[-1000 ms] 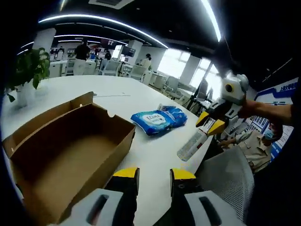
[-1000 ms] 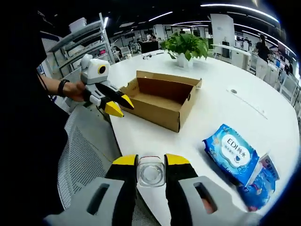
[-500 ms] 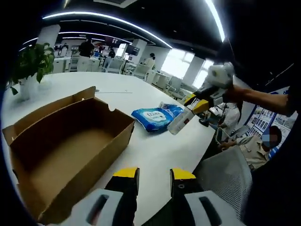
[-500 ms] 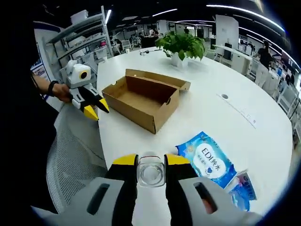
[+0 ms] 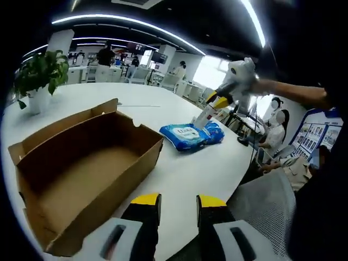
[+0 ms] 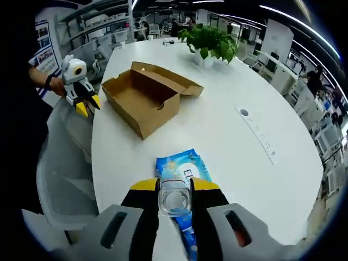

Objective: Operate the shoe box by opening the lid, removing the specified soft item, and placing it in the target area until the item is outside and the box remains undamaged.

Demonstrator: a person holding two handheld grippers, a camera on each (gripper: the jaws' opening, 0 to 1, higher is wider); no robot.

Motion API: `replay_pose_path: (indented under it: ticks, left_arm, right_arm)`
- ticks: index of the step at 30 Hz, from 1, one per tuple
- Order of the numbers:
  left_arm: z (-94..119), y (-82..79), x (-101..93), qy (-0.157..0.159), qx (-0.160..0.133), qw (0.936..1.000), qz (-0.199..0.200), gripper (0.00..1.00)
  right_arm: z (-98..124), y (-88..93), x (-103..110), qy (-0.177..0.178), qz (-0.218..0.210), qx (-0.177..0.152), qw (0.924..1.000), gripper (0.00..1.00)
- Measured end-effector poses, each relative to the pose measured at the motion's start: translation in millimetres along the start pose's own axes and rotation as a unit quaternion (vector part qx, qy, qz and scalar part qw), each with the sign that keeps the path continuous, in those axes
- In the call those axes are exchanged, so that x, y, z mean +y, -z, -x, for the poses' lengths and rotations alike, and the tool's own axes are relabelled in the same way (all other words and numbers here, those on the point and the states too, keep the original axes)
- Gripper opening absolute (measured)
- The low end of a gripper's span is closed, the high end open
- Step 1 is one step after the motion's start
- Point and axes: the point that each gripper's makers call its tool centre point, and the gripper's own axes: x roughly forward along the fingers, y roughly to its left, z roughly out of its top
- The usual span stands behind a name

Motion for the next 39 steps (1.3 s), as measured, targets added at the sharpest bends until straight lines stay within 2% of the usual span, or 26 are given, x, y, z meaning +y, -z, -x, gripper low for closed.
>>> replay_pose_path:
  ticks: [2,7,10,14,27,33,39]
  left_arm:
    - [0,-0.3,1.7,-0.004,-0.001,1.0,0.001,0.26]
    - [0,1.8,7.8,-0.016,-0.001,0.9999,0.006,0.26]
    - [0,1.8,10.3,-0.021,-0.002,0.9998,0.007,0.26]
    - [0,1.9,11.2,-0.022,-0.001,0.9997,0.009,0.26]
    - [0,4.3,15.8,-0.034,0.004,0.9994,0.012,0.26]
    - [0,5.2,18.2,-0.041,0.008,0.999,0.014,0.26]
    - [0,6.6,19.4,-0.045,0.013,0.9988,0.016,0.26]
  right_arm:
    - [-1,3.7,-10,0.001,0.026,0.024,0.9994,0.19]
    - [-2,6.0,-29,0.001,0.059,0.057,0.9966,0.19]
    - [-3,13.2,-47,0.008,0.093,0.095,0.991,0.19]
    - [-7,16.3,-66,0.018,0.124,0.118,0.9851,0.19]
    - [-29,31.4,-91,0.003,0.143,0.149,0.9784,0.19]
    - [-39,44.3,-97,-0.006,0.143,0.163,0.9762,0.19]
    - [-48,54.5,-96,-0.015,0.133,0.165,0.9772,0.19]
